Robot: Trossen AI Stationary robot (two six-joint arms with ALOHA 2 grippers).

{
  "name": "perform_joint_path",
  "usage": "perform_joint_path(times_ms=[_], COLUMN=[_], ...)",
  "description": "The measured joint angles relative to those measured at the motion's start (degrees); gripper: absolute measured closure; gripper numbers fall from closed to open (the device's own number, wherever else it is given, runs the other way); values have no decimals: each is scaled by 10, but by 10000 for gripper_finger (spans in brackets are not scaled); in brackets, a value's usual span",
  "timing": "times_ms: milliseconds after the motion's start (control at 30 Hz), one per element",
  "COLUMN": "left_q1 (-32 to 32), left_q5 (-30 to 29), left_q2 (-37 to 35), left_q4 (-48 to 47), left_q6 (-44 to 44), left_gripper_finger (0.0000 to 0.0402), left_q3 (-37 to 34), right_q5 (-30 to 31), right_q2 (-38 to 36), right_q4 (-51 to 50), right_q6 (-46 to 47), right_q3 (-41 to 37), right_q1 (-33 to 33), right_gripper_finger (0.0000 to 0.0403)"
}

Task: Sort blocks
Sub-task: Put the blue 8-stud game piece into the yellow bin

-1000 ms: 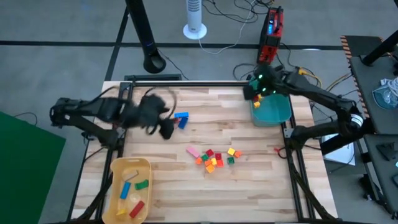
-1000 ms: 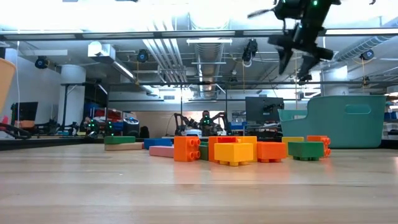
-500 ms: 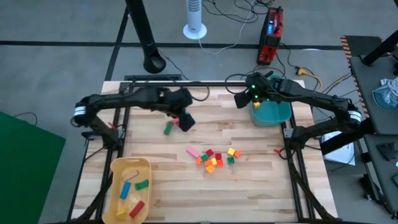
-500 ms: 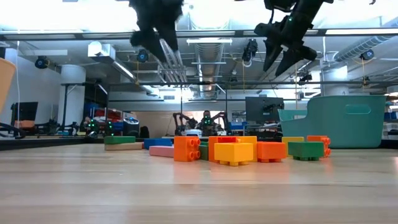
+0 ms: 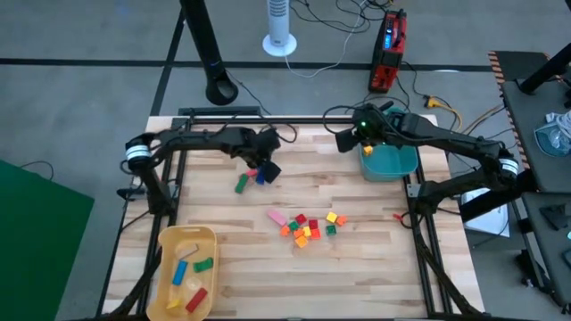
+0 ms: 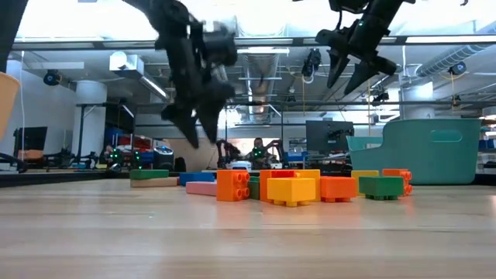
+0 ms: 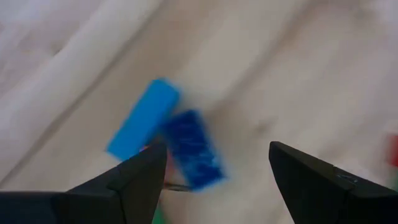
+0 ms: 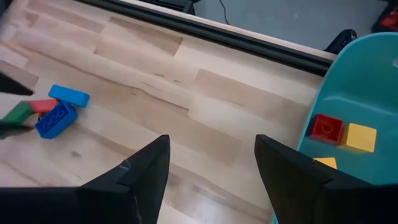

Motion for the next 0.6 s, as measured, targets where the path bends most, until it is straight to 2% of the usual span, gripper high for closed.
perform_joint_path(times_ms=[167,600], left_q1=[21,8], left_q5=[-5,-3], left_q2=[31,81], left_q4=[10,14], left_q6=[9,5], left_gripper_finger=[132,132], left_q3=[-7,7], right_q5=[0,-2], right_q2=[0,0], right_q4=[2,1], right_q6=[8,23], right_q3=[0,0], right_q1=[-10,-14], right_gripper_finger=[175,174])
